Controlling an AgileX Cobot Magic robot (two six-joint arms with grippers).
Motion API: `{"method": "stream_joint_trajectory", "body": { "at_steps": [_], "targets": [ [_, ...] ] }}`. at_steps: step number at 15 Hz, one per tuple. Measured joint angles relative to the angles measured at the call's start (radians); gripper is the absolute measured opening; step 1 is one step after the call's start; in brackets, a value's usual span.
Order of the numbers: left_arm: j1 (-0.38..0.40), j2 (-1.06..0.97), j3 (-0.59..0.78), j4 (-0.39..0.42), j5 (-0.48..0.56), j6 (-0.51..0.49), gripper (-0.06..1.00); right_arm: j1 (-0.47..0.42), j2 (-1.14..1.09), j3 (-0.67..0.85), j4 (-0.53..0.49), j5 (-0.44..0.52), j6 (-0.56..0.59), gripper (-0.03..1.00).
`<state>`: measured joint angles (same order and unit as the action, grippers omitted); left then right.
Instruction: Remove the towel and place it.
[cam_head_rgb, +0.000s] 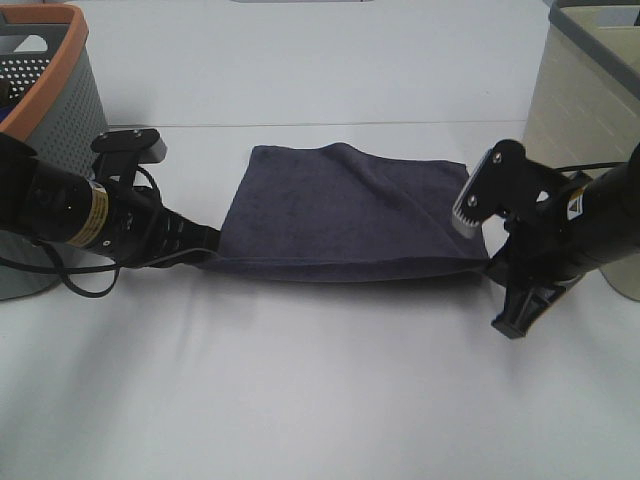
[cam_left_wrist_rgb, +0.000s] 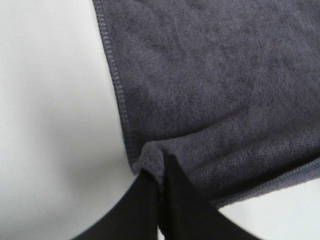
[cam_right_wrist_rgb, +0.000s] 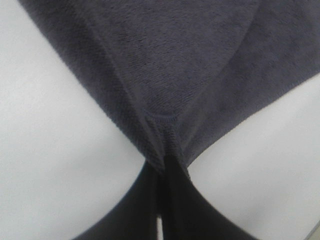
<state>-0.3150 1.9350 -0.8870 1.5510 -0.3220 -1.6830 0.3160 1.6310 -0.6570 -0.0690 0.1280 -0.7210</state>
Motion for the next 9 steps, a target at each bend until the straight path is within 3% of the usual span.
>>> {"method": "stream_joint_trajectory", "body": {
  "at_steps": [3,9],
  "targets": [
    [0.000,0.000,0.031,0.002,0.033,0.000,0.00,0.029,0.000,0.006,0.004,-0.003,-0.110,0.02],
    [0.000,0.000,0.049,0.014,0.032,0.000,0.00,0.033,0.055,0.006,0.017,0.010,-0.173,0.02]
  ]
}}
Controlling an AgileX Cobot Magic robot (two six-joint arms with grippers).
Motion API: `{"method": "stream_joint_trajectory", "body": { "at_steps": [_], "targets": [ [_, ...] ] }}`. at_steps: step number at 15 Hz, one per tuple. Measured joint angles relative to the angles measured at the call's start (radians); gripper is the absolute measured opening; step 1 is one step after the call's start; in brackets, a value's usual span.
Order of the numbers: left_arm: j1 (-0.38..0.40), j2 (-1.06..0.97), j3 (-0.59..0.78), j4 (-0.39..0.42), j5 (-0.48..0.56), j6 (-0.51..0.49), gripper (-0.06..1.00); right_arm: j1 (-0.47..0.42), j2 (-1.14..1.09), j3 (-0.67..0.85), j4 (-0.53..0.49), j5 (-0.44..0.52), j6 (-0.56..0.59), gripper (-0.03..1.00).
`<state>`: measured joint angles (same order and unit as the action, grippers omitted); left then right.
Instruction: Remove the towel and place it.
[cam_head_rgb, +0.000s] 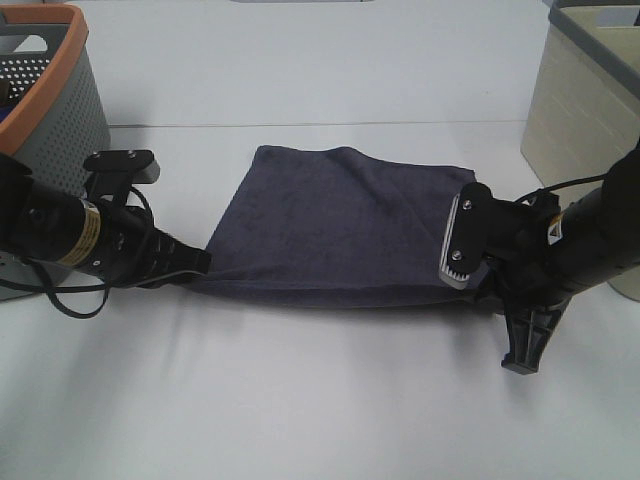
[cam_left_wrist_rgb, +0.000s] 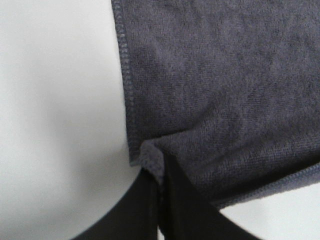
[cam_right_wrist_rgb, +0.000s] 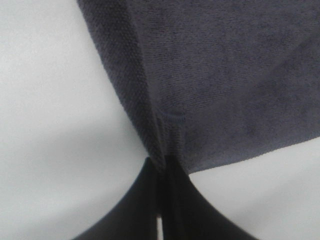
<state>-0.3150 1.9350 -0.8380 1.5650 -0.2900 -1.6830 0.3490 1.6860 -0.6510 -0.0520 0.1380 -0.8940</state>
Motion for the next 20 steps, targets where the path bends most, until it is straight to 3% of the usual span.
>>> {"method": "stream_joint_trajectory", "body": {
  "at_steps": [3,4,5,7,8,10,11,20],
  "targets": [
    [0.000,0.000,0.000,0.010,0.000,0.008,0.00,0.000,0.011,0.000,0.006,-0.001,-0.038,0.03],
    [0.000,0.000,0.000,0.015,0.004,0.012,0.00,0.000,0.011,0.000,0.011,0.000,-0.039,0.06],
    [0.005,0.000,0.002,0.025,0.055,0.020,0.03,-0.005,0.011,0.002,0.007,0.038,-0.043,0.18],
    [0.017,0.000,0.004,0.027,0.100,0.026,0.23,-0.011,0.012,0.006,0.002,0.055,-0.055,0.48],
    [0.017,0.000,0.004,0.030,0.100,0.026,0.43,-0.011,0.012,0.006,0.002,0.055,-0.059,0.58],
    [0.017,0.000,0.005,0.042,0.089,0.038,0.74,-0.011,0.012,0.006,0.002,0.054,-0.059,0.67],
    [0.017,0.000,0.005,0.044,0.073,0.046,0.79,-0.011,0.012,0.006,0.002,0.053,-0.059,0.67],
    [0.017,-0.057,-0.175,0.051,-0.063,0.034,0.82,-0.011,-0.245,0.006,0.019,0.027,-0.051,0.68]
  ]
}}
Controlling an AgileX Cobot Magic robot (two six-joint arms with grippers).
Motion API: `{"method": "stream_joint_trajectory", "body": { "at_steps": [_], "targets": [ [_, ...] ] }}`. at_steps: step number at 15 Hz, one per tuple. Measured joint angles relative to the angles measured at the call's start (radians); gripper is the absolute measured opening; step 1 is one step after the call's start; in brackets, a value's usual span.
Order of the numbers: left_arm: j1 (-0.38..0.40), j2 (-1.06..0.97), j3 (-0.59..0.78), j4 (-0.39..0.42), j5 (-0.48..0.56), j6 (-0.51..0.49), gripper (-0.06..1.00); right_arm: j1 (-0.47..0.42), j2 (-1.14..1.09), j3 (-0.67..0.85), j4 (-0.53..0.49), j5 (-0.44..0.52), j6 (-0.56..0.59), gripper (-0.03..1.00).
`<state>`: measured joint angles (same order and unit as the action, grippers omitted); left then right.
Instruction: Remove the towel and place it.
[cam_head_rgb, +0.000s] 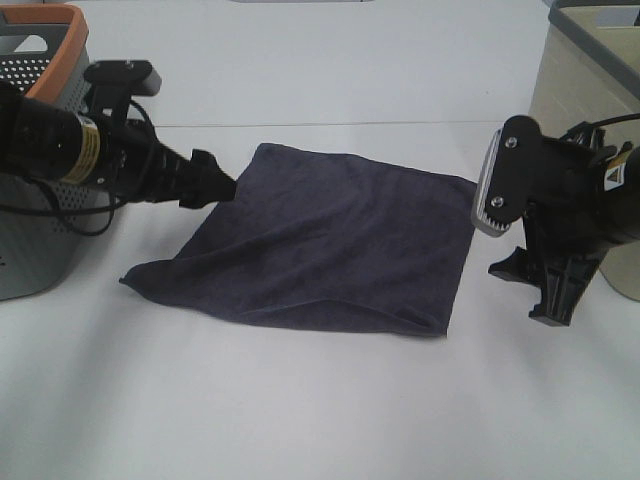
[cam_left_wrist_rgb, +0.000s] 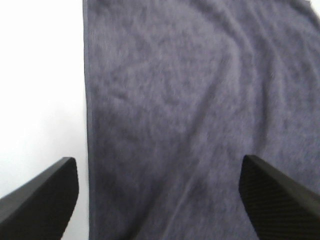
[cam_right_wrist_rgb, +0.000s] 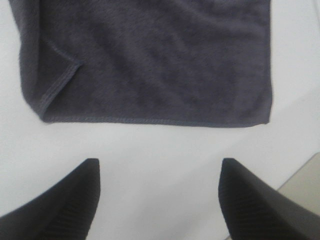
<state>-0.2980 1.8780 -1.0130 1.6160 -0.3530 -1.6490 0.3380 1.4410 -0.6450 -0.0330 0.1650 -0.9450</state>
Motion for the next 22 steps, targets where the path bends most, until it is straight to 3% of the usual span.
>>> {"method": "stream_joint_trajectory", "body": {
  "at_steps": [3,6,8,10,11,13,14,16,17,18,19,20,22],
  "targets": [
    [0.000,-0.002,-0.146,0.002,-0.058,-0.015,0.82,0.000,-0.064,0.000,0.000,-0.126,0.116,0.68],
    [0.000,-0.002,-0.318,0.086,-0.020,-0.073,0.81,0.000,-0.100,-0.002,0.048,-0.320,0.289,0.68],
    [0.000,-0.006,-0.404,0.123,0.124,-0.088,0.81,0.000,-0.102,-0.034,0.228,-0.409,0.353,0.68],
    [0.000,-0.029,-0.448,0.126,0.324,-0.063,0.78,0.000,-0.102,-0.090,0.461,-0.424,0.365,0.68],
    [0.000,-0.042,-0.453,0.121,0.443,-0.007,0.77,0.000,-0.101,-0.126,0.544,-0.408,0.366,0.68],
    [0.000,-0.051,-0.454,0.025,0.605,0.156,0.76,0.000,-0.101,-0.187,0.588,-0.341,0.366,0.68],
    [0.000,-0.058,-0.459,-0.140,0.707,0.359,0.76,0.000,-0.100,-0.234,0.583,-0.247,0.365,0.68],
    [0.027,-0.066,-0.512,-0.615,0.818,0.877,0.76,0.000,-0.092,-0.355,0.503,-0.023,0.350,0.68],
    [0.090,-0.066,-0.611,-1.194,0.929,1.394,0.76,0.000,-0.058,-0.497,0.387,0.205,0.393,0.68],
    [0.131,-0.066,-0.668,-1.443,1.010,1.585,0.76,0.000,-0.033,-0.580,0.318,0.306,0.481,0.68],
    [0.166,-0.066,-0.720,-1.604,1.081,1.687,0.76,0.000,-0.004,-0.660,0.215,0.392,0.602,0.68],
    [0.199,-0.067,-0.764,-1.707,1.147,1.734,0.76,0.000,0.026,-0.741,0.105,0.486,0.754,0.68],
    [0.233,-0.069,-0.834,-1.748,1.279,1.749,0.76,0.000,0.075,-0.907,-0.106,0.730,0.982,0.68]
  ]
}}
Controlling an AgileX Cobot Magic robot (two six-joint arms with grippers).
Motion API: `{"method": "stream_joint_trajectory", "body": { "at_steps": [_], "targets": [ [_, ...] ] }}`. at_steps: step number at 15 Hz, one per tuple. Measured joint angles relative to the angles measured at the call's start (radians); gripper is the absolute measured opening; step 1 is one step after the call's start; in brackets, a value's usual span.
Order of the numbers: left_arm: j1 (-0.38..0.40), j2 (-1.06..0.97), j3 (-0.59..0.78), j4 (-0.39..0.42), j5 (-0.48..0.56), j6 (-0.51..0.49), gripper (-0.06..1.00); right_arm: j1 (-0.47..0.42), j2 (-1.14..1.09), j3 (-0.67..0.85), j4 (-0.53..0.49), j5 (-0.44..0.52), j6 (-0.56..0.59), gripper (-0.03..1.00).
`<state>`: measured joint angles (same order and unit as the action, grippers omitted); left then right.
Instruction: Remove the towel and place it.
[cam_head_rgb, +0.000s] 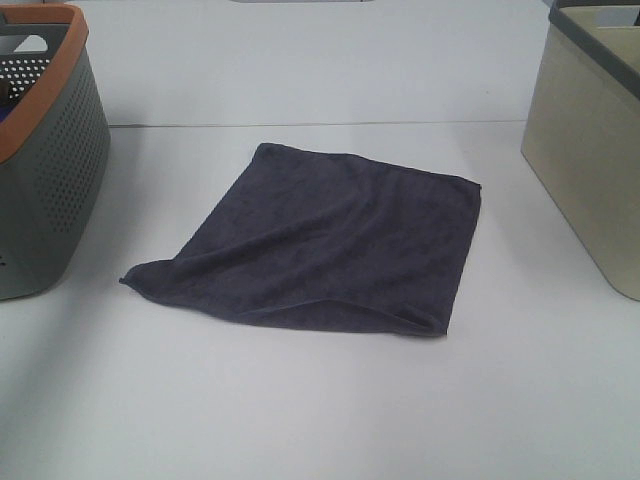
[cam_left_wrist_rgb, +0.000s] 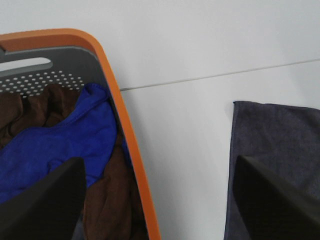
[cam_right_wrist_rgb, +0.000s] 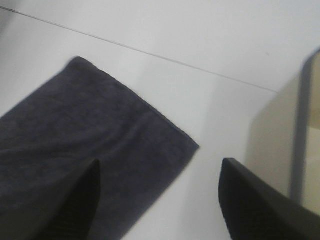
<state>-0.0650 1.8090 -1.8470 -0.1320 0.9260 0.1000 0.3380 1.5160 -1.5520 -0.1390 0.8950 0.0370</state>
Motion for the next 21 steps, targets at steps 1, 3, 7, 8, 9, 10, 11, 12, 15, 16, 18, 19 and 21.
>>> {"method": "stream_joint_trajectory", "body": {
  "at_steps": [1,3,7,8,9,10,11,12,15,16,18,19,21],
  "targets": [
    [0.004,-0.001,-0.022,0.006,0.064,-0.002,0.76,-0.001,0.019,-0.079,-0.069,0.108,0.042,0.67],
    [0.004,-0.009,-0.029,0.048,0.163,-0.036,0.76,-0.001,0.031,-0.184,-0.111,0.256,0.056,0.66],
    [0.004,-0.062,-0.029,0.186,0.270,-0.088,0.76,-0.001,0.022,-0.257,-0.120,0.318,0.030,0.66],
    [0.004,-0.077,-0.029,0.193,0.283,-0.088,0.76,-0.001,0.009,-0.254,-0.113,0.318,0.030,0.66],
    [0.004,-0.099,-0.016,0.194,0.284,-0.088,0.76,-0.001,-0.019,-0.237,-0.108,0.319,0.030,0.66],
    [0.004,-0.132,0.010,0.194,0.285,-0.088,0.76,-0.001,-0.052,-0.214,-0.103,0.319,0.030,0.66],
    [0.004,-0.183,0.053,0.194,0.286,-0.088,0.76,-0.001,-0.099,-0.181,-0.096,0.319,0.030,0.66],
    [0.004,-0.239,0.107,0.194,0.287,-0.090,0.76,-0.001,-0.145,-0.137,-0.085,0.320,0.030,0.66],
    [0.004,-0.454,0.334,0.179,0.255,-0.091,0.76,-0.001,-0.306,0.035,-0.081,0.320,0.030,0.66],
    [0.004,-0.530,0.432,0.161,0.227,-0.091,0.76,-0.001,-0.360,0.092,-0.081,0.320,0.029,0.66],
    [0.004,-0.698,0.629,0.127,0.158,-0.091,0.76,-0.001,-0.469,0.211,-0.074,0.320,0.029,0.67],
    [0.004,-0.782,0.717,0.111,0.127,-0.091,0.76,-0.001,-0.530,0.277,-0.063,0.320,0.029,0.70],
    [0.004,-0.968,0.884,0.094,0.096,-0.092,0.76,-0.001,-0.644,0.406,-0.051,0.320,0.029,0.75]
  ]
}}
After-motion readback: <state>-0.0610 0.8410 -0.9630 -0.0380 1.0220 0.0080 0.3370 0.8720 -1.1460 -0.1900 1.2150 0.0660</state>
